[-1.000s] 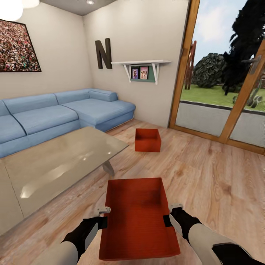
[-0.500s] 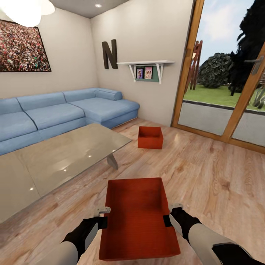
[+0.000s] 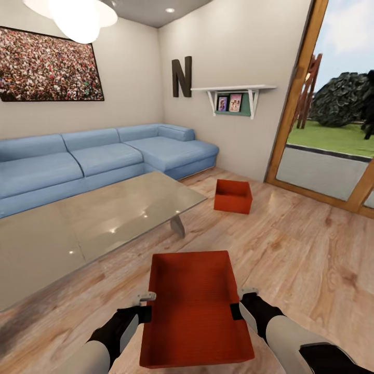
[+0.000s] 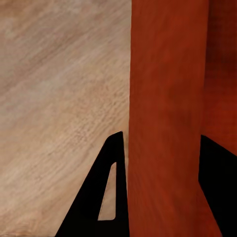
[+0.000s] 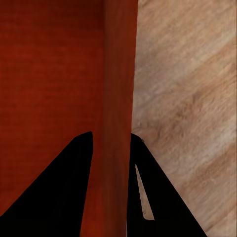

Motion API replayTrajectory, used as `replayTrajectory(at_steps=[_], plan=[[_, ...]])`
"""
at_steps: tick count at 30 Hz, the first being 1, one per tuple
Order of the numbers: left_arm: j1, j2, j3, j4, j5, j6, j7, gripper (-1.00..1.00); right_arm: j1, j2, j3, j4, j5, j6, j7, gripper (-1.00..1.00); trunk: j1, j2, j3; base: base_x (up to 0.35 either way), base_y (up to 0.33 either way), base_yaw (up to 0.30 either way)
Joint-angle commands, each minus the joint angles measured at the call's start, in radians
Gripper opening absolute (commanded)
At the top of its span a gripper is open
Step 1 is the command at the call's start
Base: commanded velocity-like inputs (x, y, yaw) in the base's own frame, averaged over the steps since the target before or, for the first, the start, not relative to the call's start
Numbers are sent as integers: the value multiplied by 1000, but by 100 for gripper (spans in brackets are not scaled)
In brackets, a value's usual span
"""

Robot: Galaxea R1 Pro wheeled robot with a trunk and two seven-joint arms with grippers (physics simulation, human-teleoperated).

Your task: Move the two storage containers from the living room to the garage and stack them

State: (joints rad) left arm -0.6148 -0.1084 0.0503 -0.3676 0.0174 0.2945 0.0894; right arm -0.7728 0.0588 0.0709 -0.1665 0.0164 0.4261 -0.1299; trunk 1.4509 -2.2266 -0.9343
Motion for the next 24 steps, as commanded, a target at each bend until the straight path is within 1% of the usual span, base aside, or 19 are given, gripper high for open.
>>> replayTrajectory(at_steps=[1, 7, 10, 24], plan=[[0, 0, 6, -2, -8, 6, 4, -100, 0, 0, 7, -2, 7, 8, -2, -100, 0, 0, -1, -145, 0, 185], [0, 0, 6, -2, -8, 6, 4, -100, 0, -1, 7, -2, 7, 8, -2, -100, 0, 0, -1, -285, 0, 70], [0, 0, 6, -2, -8, 6, 4, -100, 0, -1, 7, -2, 7, 8, -2, -100, 0, 0, -1, -226, 0, 180], [0, 0, 6, -2, -8, 5, 4, -100, 0, -2, 7, -2, 7, 8, -2, -100, 0, 0, -1, -19, 0, 282]])
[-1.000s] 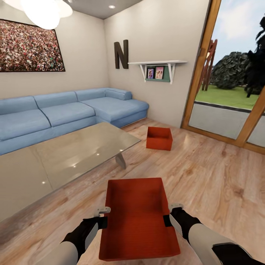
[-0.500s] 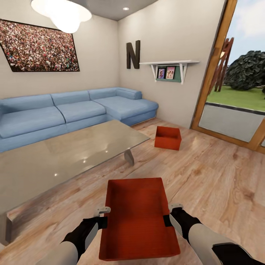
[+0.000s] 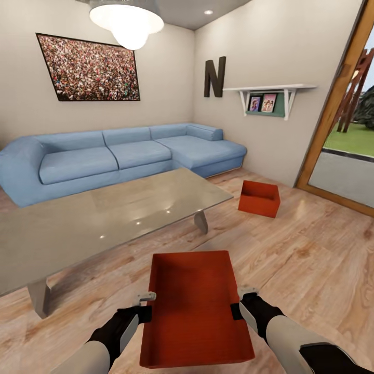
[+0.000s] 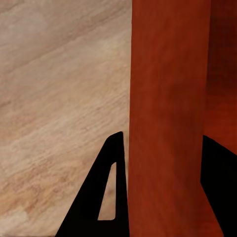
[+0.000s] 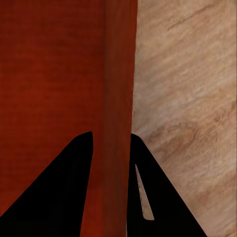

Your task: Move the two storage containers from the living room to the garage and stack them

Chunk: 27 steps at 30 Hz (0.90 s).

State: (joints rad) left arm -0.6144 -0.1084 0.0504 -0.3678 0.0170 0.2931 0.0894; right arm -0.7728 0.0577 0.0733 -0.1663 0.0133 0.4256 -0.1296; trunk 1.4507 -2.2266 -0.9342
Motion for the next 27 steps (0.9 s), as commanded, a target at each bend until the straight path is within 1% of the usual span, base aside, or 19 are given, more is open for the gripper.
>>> replayTrajectory(at_steps=[1, 27], plan=[[0, 0, 6, -2, -8, 6, 4, -100, 0, 0, 5, -2, 10, 8, -2, -100, 0, 0, -1, 0, 0, 290], [0, 0, 6, -2, -8, 6, 4, -100, 0, -1, 5, -2, 10, 8, -2, -100, 0, 0, -1, 0, 0, 290]])
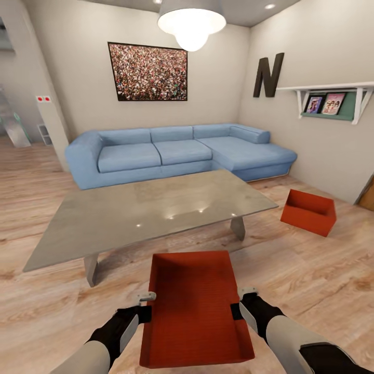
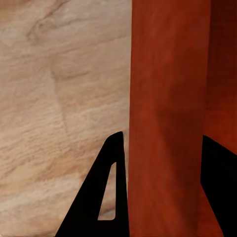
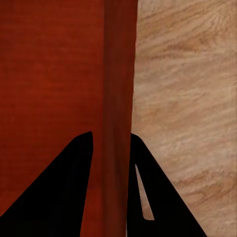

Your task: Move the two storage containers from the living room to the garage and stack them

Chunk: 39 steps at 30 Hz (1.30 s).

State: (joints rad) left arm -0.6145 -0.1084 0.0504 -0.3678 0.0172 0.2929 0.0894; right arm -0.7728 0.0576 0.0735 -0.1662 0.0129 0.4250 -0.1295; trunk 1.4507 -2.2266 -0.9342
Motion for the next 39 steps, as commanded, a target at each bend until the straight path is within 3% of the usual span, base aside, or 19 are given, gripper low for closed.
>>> replayTrajectory(at_steps=[1, 8, 16, 23, 39], plan=[[0, 0, 6, -2, -8, 6, 4, -100, 0, 0, 5, -3, 10, 8, -2, -100, 0, 0, -1, 0, 0, 290], [0, 0, 6, -2, -8, 6, 4, -100, 0, -1, 5, -3, 10, 9, -2, -100, 0, 0, -1, -29, 0, 265], [0, 0, 6, -2, -7, 6, 4, -100, 0, -1, 5, -3, 10, 9, -2, -100, 0, 0, -1, -293, 0, 35], [0, 0, 6, -2, -8, 6, 4, -100, 0, -1, 5, -3, 10, 9, -2, -100, 0, 0, -1, -70, 0, 79], [0, 0, 6, -2, -7, 6, 4, -100, 0, -1, 5, -3, 10, 8, -2, -100, 0, 0, -1, -2, 0, 278]])
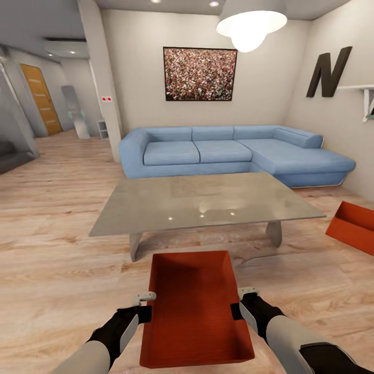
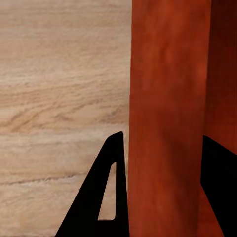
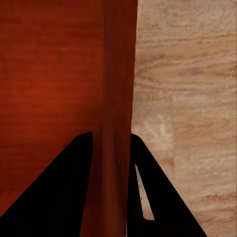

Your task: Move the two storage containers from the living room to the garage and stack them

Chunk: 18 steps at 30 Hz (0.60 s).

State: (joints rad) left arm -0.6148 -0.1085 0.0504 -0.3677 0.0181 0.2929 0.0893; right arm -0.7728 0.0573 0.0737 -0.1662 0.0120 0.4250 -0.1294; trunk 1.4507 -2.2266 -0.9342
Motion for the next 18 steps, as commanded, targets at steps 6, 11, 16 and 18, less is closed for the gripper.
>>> replayTrajectory(at_steps=[6, 11, 16, 18], plan=[[0, 0, 6, -2, -8, 6, 4, -100, 0, -1, 5, -3, 11, 8, -2, -100, 0, 0, -1, 0, 0, 290], [0, 0, 6, -2, -8, 6, 4, -100, 0, -1, 5, -3, 11, 8, -2, -100, 0, 0, -1, 0, 0, 290], [0, 0, 6, -2, -7, 6, 4, -100, 0, -1, 5, -3, 11, 8, -2, -100, 0, 0, -1, 0, 0, 290], [0, 0, 6, -2, -8, 6, 4, -100, 0, -1, 5, -3, 11, 8, -2, -100, 0, 0, -1, 0, 0, 290]])
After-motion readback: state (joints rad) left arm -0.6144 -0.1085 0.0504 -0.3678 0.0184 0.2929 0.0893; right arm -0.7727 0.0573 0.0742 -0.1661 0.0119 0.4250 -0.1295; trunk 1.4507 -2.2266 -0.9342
